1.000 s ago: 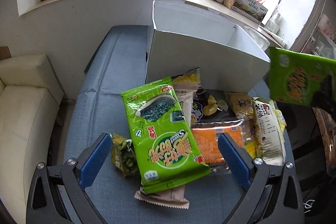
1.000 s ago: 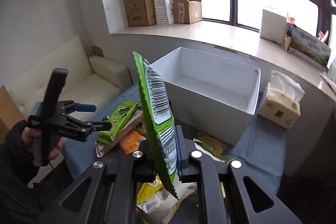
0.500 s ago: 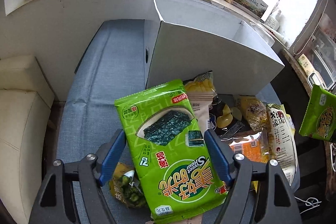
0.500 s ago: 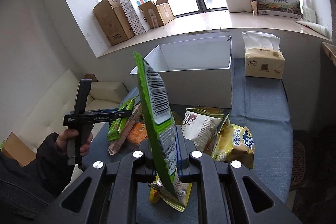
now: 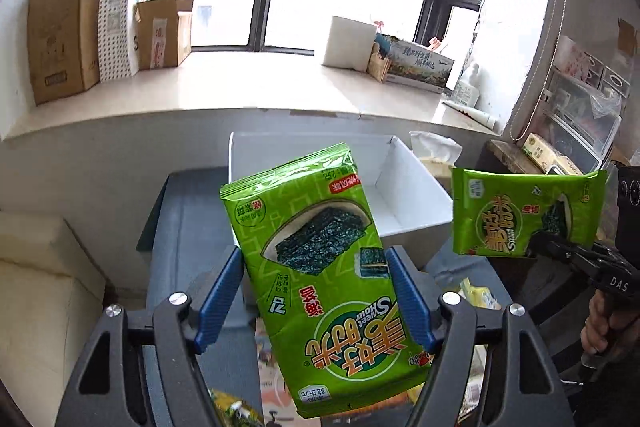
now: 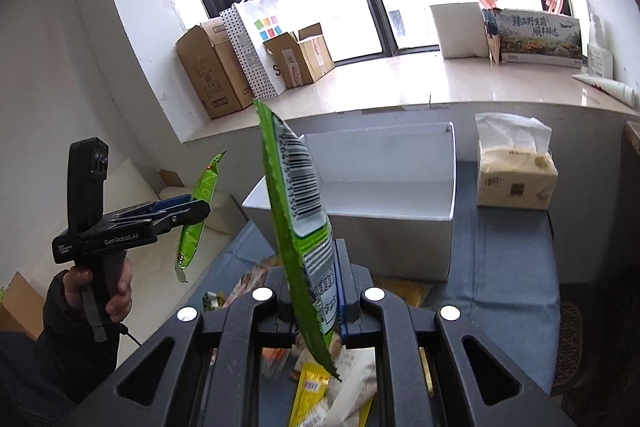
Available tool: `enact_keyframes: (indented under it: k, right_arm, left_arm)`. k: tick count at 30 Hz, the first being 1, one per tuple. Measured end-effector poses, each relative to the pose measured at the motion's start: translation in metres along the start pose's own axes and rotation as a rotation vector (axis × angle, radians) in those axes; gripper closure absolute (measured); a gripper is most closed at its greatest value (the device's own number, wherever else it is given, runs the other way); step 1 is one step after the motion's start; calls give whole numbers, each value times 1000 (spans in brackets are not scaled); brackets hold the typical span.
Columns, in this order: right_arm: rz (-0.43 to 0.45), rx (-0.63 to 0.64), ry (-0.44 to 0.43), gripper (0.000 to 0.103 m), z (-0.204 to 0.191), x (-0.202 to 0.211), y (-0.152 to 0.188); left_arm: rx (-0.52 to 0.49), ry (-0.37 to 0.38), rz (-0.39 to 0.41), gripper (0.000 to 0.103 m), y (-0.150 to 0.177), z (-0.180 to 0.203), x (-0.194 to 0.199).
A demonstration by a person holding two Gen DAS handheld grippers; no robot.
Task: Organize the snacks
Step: 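Grasp the green seaweed bag with the left tool while the right drops its bag in the box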
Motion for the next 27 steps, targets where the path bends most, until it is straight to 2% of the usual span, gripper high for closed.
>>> enact_keyframes:
  k: [2, 4, 7, 12, 13, 14, 15, 16, 17, 18, 20, 23, 27]
  right_arm:
    - [16, 27, 35, 89, 3, -12, -22]
    - [10, 45, 85, 89, 11, -29, -41]
    - [-37, 47, 132, 89, 24, -58, -63]
    - [-118, 16, 176, 89, 54, -104, -77]
    - [-138, 6, 174, 89, 58, -113, -76]
    - [-159, -5, 185, 88, 63, -121, -74]
    - [-178, -12, 196, 80, 68, -129, -72]
    - [-206, -27, 199, 69, 73, -136, -68]
    - [-222, -46, 220, 33, 80, -140, -65]
    - [-209, -65, 238, 10, 86, -140, -64]
    - [-159, -91, 195, 7, 89, -134, -63]
    - [-165, -100, 200, 0, 91, -127, -59]
    - [-113, -95, 175, 0, 84, -108, -62]
  left_arm:
    - [-28, 0, 21, 26, -28, 9, -13]
    - [-59, -42, 43, 25, -54, 13, -32]
    - [-89, -87, 18, 25, -85, 14, -73]
    - [-78, -106, -75, 23, -92, 9, -134]
    - [-76, -112, -93, 18, -90, 7, -142]
    - [-76, -113, -113, 9, -87, 6, -150]
    - [-75, -118, -119, 2, -84, 4, -154]
    - [-69, -127, -120, 0, -82, 2, -157]
    - [-57, -129, -124, 0, -78, -1, -158]
    - [-42, -132, -130, 0, -75, -5, -158]
    - [-19, -123, -132, 0, -71, -9, -156]
    - [-11, -120, -112, 0, -68, -12, -149]
    - [21, -66, -54, 0, -70, -7, -130]
Point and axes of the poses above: each gripper's, at about its wrist camera, not at the fingertips, and x roughly against the way its jaws point, z to its right, y to its underside, the point moved 7 cm from there along -x, roughly the way its jaws point, and after that the axes turned 3 degrees about x, right-handed, at the moved point
